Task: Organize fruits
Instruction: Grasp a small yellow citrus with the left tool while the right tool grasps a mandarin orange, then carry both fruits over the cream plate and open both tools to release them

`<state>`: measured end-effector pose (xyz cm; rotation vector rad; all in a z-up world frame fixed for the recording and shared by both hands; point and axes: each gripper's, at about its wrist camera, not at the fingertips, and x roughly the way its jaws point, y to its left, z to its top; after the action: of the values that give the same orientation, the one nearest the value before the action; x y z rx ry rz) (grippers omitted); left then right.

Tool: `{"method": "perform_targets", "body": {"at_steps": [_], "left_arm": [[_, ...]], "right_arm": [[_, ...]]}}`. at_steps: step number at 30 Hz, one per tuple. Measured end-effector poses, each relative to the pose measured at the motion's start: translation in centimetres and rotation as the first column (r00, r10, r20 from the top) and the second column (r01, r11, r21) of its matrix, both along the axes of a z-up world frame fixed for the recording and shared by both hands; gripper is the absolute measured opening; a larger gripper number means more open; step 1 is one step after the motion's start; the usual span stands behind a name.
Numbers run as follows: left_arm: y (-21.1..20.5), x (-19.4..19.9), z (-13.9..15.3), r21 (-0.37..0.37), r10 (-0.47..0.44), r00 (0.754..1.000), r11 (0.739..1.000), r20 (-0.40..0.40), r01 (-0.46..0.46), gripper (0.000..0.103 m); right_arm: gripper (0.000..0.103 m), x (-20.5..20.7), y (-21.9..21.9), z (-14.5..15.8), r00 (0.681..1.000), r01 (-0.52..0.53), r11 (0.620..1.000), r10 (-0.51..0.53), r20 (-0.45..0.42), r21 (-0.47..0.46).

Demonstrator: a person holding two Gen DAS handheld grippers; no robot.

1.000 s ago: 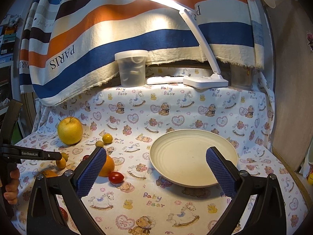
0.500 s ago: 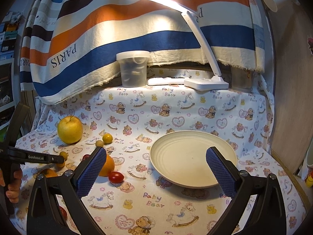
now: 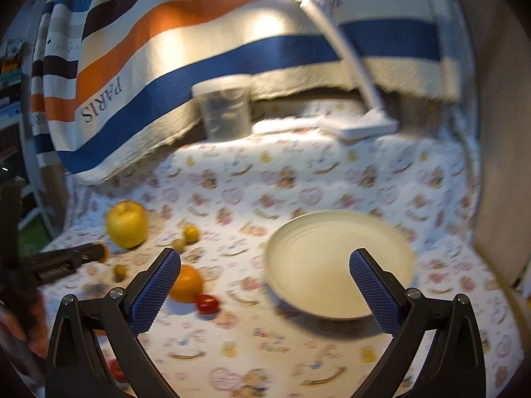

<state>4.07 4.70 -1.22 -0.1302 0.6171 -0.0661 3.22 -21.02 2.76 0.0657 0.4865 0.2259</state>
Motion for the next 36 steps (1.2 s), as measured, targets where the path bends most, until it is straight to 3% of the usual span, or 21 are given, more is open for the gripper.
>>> {"method": "perform_targets", "body": {"at_steps": [4, 10, 13, 15, 23, 25, 26, 30, 36], "left_arm": [[-0.6, -0.4, 0.2, 0.040, -0.017, 0.999, 0.999, 0.041, 0.015, 0.026], [0.7, -0.1, 0.4, 0.015, 0.042, 0.998, 0.999, 0.044, -0.042, 0.026], [1.8, 0.1, 0.4, -0.029, 0.067, 0.997, 0.997, 0.028, -0.066, 0.026], [2.0, 0.0, 0.6, 0.006, 0.111, 0.993, 0.994, 0.033, -0.111, 0.026], [2.4, -0.1, 0.6, -0.010, 0.116, 0.993, 0.993, 0.016, -0.116, 0.026], [2.2, -0.3, 0.7, 0.006, 0.115, 0.993, 0.993, 0.029, -0.115, 0.026], [2.0, -0.3, 0.8, 0.012, 0.113, 0.993, 0.993, 0.034, -0.113, 0.026], [1.8, -0.4, 0.8, 0.017, 0.105, 0.994, 0.994, 0.036, -0.106, 0.026], [1.2, -1.6, 1.9, 0.037, 0.091, 0.989, 0.995, 0.116, -0.096, 0.026]], "right_arm": [[0.102, 1.7, 2.7, -0.2, 0.995, -0.068, 0.998, 0.067, -0.070, -0.007], [0.084, 5.0, 7.3, -2.7, 0.950, -0.210, 0.978, 0.200, -0.238, -0.016], [0.078, 6.0, 8.4, -4.1, 0.933, -0.228, 0.974, 0.213, -0.290, -0.018], [0.072, 6.6, 8.9, -4.9, 0.924, -0.234, 0.972, 0.219, -0.313, -0.013], [0.069, 8.1, 10.2, -7.5, 0.904, -0.244, 0.967, 0.201, -0.377, -0.071], [0.059, 8.0, 10.6, -8.0, 0.900, -0.247, 0.963, 0.188, -0.393, -0.104], [0.052, 7.9, 10.6, -8.0, 0.900, -0.251, 0.962, 0.193, -0.390, -0.104], [0.051, 7.0, 10.6, -7.5, 0.916, -0.247, 0.962, 0.192, -0.353, -0.118], [0.051, 4.2, 8.8, -4.4, 0.966, -0.217, 0.969, 0.196, -0.166, -0.117]]}}
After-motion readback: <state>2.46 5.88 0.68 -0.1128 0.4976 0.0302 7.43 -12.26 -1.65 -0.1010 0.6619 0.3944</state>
